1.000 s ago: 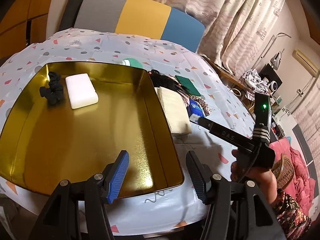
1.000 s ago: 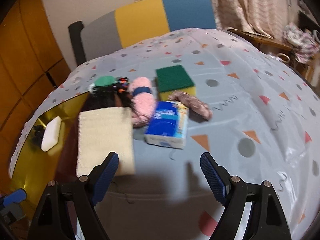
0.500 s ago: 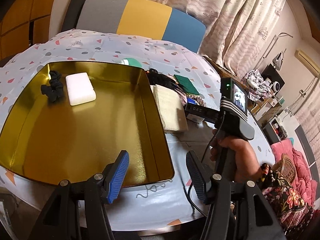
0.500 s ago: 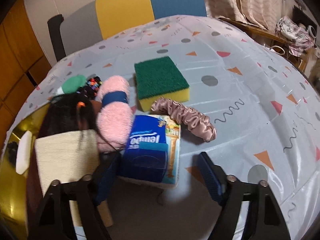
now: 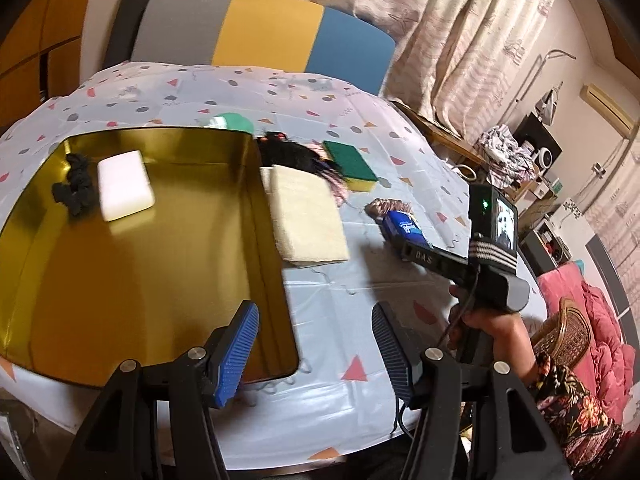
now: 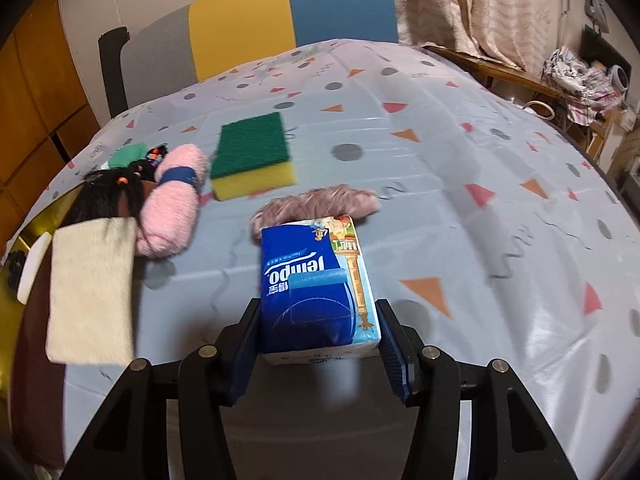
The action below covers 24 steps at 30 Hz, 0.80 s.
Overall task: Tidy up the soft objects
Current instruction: 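Grasp the beige mesh cloth with the left gripper while the right gripper holds the tissue pack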
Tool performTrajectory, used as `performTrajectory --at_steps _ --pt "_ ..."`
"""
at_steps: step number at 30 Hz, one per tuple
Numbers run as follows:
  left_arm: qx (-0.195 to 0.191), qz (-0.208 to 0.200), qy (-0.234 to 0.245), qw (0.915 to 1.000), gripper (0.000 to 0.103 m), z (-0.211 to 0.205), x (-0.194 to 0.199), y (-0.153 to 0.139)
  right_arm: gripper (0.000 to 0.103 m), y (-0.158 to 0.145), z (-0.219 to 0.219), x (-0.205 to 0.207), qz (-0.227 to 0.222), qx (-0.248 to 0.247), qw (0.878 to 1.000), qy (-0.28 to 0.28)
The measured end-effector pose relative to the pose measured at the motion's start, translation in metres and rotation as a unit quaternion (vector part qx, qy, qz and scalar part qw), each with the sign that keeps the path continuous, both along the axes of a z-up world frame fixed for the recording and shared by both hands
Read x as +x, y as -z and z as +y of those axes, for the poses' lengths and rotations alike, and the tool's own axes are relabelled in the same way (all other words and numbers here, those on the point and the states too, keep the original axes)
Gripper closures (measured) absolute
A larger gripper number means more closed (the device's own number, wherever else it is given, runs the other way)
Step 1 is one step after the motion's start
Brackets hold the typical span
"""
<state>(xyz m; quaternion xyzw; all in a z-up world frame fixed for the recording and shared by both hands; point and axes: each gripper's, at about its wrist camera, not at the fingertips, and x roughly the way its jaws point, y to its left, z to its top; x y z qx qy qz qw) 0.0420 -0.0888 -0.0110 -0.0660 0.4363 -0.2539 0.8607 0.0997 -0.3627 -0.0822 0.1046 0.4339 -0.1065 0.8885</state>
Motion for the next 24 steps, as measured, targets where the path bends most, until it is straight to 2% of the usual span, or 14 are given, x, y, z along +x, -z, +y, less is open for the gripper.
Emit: performTrajectory --at_steps 8,10,14,17,19,21,24 --pt "0.007 0.016 0.017 0.9997 0.043 -0.041 0.016 -0.002 0.048 0.005 -0.016 -0.024 -0.023 -0.033 0.999 0.015" --pt "0.018 0.019 0.019 0.9995 0.043 -0.057 0.024 -0.001 0.048 0.006 -0.015 -0.025 -0.028 -0.036 0.999 0.015" --pt "0.079 0.01 0.01 0.9968 0.043 -0.094 0.044 0.005 0.048 0.007 -0.019 -0.026 -0.037 -0.027 0.999 0.016" --pt "0.143 -0.005 -0.017 0.9896 0.043 -0.116 0.06 0.013 0.048 0.007 -0.02 -0.027 -0.045 -0.017 0.999 0.018" --pt "0.162 -0.005 -0.023 0.9865 0.043 -0.126 0.07 0.02 0.048 0.007 -0.02 -0.028 -0.048 -0.016 0.999 0.018" --pt "0.197 -0.01 -0.024 0.9801 0.043 -0.135 0.079 0.028 0.048 0.008 -0.02 -0.029 -0.051 -0.013 0.998 0.019" --pt "0.266 -0.029 -0.041 0.9627 0.043 -0.149 0.089 0.038 0.048 0.008 -0.021 -0.03 -0.055 -0.01 0.998 0.019"
